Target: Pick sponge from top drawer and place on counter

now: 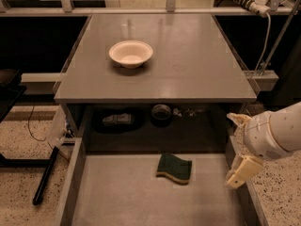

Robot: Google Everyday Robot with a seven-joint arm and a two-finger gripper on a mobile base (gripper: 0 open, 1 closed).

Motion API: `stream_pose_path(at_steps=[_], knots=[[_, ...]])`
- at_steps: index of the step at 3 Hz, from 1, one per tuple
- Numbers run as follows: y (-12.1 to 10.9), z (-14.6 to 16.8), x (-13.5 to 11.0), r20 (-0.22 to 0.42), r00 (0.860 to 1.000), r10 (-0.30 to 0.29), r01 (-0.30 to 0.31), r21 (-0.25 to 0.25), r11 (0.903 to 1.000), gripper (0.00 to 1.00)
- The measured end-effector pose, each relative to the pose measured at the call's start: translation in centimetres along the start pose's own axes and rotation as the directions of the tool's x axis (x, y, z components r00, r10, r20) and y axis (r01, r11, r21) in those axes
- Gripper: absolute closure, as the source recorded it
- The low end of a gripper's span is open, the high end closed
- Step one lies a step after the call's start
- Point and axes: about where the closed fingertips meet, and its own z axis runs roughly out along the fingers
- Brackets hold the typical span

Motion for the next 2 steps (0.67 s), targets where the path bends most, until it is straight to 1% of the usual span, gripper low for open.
stream_pose_path(at_steps=[1,2], knots=[[0.5,0.9,0.4,0.009,1.0,0.013,-0.012,-0.014,0.9998,0.0],[0.8,3.5,0.7,0.053,0.998,0.032,-0.03,-0.029,0.9991,0.0]])
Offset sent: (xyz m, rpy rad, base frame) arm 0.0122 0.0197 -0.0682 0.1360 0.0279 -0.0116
